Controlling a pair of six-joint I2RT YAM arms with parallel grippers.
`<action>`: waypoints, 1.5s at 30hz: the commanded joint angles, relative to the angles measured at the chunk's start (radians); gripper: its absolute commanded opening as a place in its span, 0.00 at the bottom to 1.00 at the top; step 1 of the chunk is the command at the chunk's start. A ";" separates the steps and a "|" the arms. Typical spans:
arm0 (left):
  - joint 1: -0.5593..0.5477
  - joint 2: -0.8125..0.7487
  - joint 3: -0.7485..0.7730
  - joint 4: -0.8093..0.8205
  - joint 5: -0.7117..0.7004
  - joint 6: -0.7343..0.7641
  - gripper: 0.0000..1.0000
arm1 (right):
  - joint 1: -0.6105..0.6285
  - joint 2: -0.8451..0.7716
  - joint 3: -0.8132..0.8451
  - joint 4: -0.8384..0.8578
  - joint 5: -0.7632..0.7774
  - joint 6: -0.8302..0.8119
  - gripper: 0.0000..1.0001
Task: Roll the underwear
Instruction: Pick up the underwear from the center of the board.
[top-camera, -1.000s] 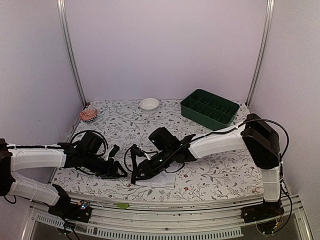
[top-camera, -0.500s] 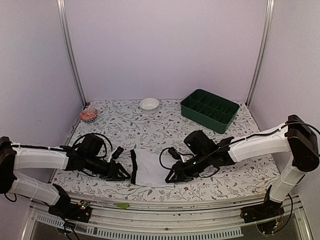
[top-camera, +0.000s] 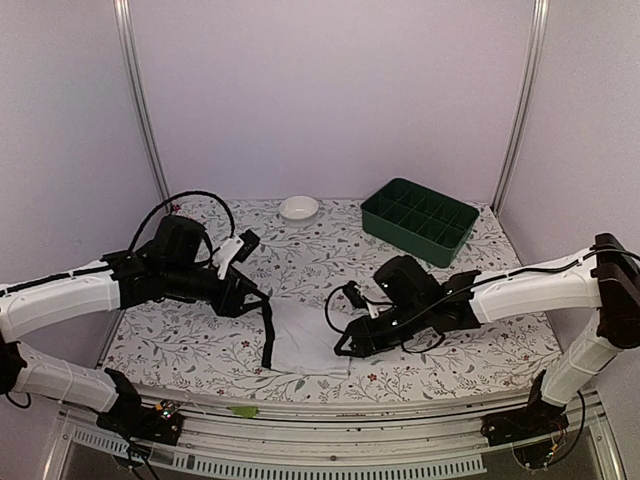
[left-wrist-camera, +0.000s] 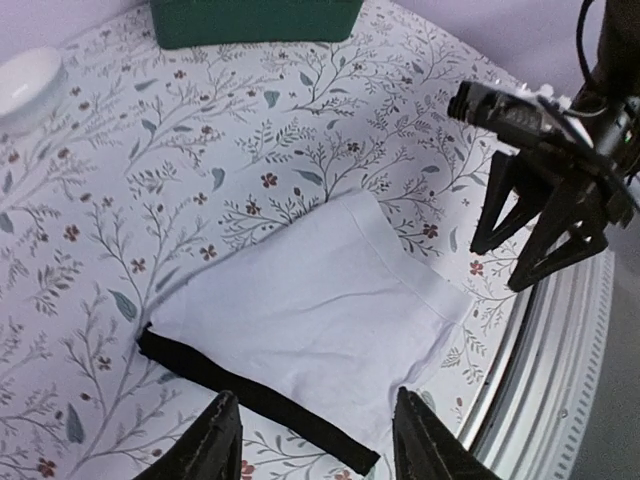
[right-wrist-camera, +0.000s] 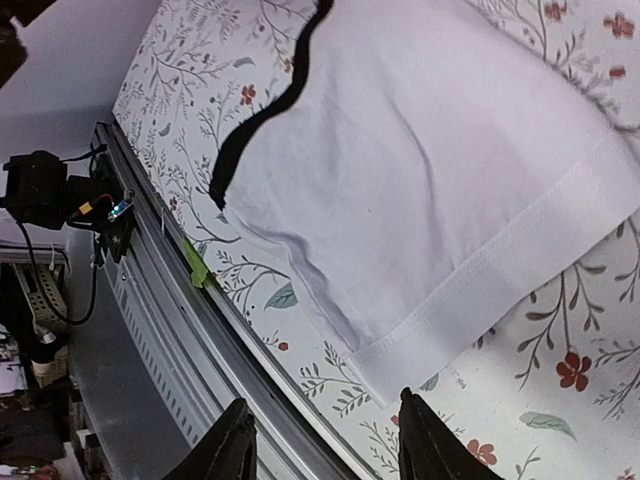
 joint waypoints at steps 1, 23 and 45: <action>-0.008 -0.027 0.005 -0.089 -0.081 0.502 0.53 | 0.023 -0.095 0.002 0.062 0.142 -0.311 0.50; -0.105 -0.024 -0.185 0.071 0.043 0.768 0.50 | 0.203 0.109 0.003 0.080 0.382 -0.873 0.40; -0.192 0.042 -0.238 0.046 0.017 0.904 0.44 | 0.231 0.226 -0.010 0.012 0.401 -0.865 0.04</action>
